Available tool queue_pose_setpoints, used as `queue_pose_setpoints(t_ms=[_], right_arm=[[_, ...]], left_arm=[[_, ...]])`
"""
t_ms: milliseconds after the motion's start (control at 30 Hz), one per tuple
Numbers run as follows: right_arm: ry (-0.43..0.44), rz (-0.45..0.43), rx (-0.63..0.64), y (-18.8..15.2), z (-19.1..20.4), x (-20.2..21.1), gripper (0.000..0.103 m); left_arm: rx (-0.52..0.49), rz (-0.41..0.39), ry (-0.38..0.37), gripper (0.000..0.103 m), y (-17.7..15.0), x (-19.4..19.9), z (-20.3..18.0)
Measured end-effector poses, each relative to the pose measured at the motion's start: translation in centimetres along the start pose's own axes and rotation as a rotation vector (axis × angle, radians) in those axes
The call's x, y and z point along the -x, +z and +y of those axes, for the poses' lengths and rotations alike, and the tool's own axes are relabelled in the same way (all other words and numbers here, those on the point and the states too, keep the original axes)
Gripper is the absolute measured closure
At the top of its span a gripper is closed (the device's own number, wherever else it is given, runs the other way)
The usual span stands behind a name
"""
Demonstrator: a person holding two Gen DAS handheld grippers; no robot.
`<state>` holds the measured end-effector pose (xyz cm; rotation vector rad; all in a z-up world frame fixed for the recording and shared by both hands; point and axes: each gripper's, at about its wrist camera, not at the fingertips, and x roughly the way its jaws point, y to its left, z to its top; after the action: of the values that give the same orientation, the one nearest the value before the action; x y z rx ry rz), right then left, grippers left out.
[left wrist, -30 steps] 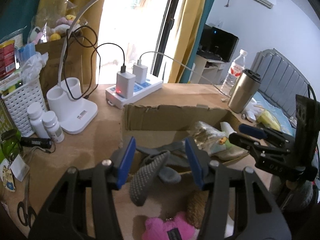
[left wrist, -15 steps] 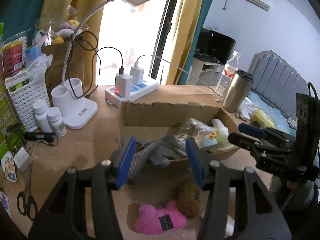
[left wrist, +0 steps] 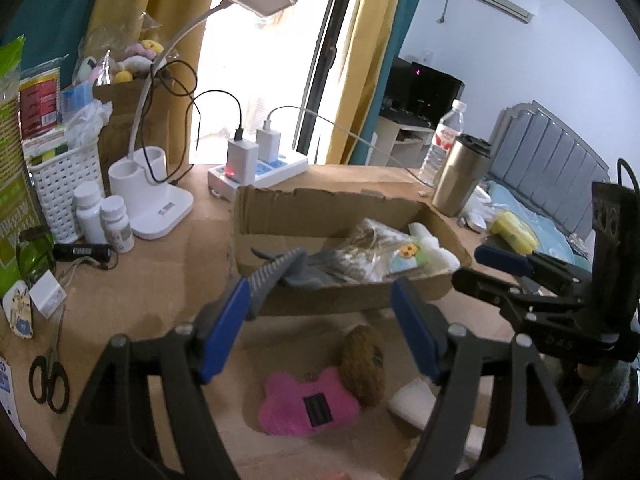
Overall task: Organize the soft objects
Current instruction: 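Release the swab bag in the box with the right gripper while the left gripper lowers the glove into it, then grasp the white folded cloth on the desk with the right gripper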
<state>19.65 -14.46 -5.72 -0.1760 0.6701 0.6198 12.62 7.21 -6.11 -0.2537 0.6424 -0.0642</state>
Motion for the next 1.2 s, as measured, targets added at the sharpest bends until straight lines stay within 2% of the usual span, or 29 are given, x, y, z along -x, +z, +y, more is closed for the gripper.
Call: queue_pose_setpoints(t_ms=[567,1200], right_arm=[[0.013,0.01,0.005,-2.5,1.7,1.6,0.041],[0.069,0.123,0.016,-6.9,3.6,1.0,0.041]], left_arm=[[0.001,0.021,0.007,0.028,-3.0,1.3,-0.2],[0.037,0.071,-0.004,0.028,-7.1,1.2,-0.1]])
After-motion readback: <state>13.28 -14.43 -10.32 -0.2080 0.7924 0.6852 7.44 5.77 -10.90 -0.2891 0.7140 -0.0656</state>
